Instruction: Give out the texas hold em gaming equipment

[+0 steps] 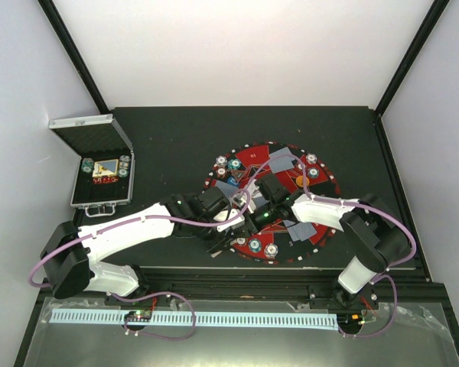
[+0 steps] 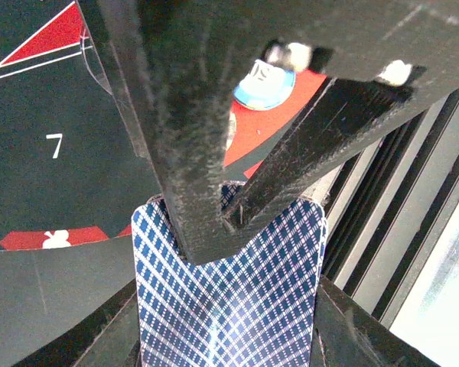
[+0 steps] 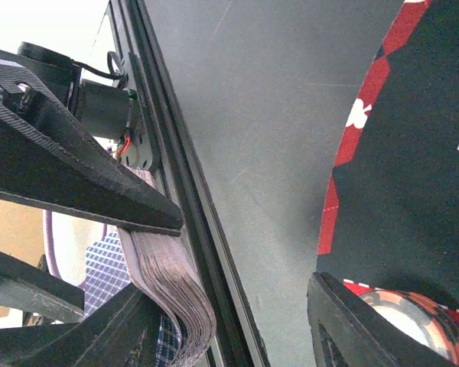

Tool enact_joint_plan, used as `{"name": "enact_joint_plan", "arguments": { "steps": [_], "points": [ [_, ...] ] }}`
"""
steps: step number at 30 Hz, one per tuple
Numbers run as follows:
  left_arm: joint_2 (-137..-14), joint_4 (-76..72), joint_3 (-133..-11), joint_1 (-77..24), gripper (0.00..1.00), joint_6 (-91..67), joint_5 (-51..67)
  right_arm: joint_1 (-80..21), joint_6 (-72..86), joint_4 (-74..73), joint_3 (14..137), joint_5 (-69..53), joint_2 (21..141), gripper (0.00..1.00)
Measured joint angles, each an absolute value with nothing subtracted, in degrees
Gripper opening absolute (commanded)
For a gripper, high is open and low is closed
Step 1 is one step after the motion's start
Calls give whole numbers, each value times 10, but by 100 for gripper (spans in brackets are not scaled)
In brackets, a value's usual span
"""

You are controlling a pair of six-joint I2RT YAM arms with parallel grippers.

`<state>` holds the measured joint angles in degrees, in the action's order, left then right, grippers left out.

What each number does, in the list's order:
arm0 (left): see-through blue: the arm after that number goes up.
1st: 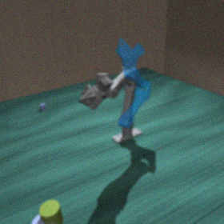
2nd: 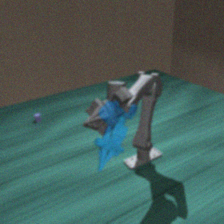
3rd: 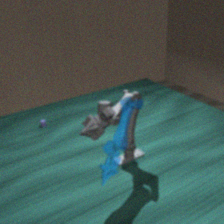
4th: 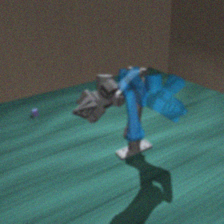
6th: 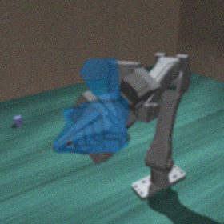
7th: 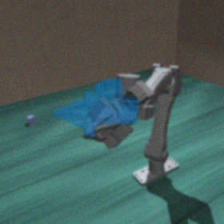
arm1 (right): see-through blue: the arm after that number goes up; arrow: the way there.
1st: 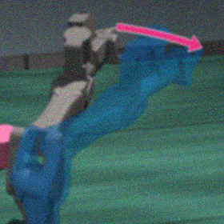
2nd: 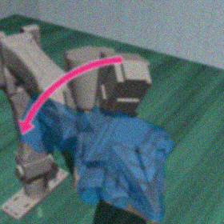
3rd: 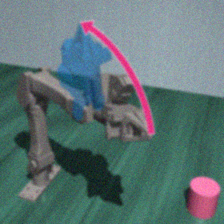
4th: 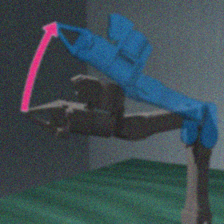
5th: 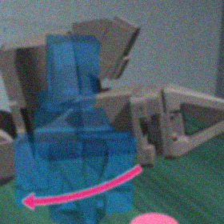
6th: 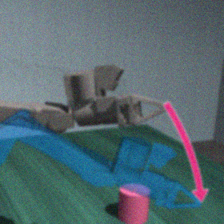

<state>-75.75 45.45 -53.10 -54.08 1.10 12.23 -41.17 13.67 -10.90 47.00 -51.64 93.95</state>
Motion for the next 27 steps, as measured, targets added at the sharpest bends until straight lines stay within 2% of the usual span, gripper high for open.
{"name": "enact_joint_plan", "arguments": {
  "steps": [10, 27],
  "points": [
    [-757, 453, -531, -541, 50, 11, 122, -404, 119, -134, 470, -503, 922, 49],
    [-757, 453, -531, -541, 50, 11, 122, -385, 106, -156, 464, -507, 894, 31]
  ]
}}
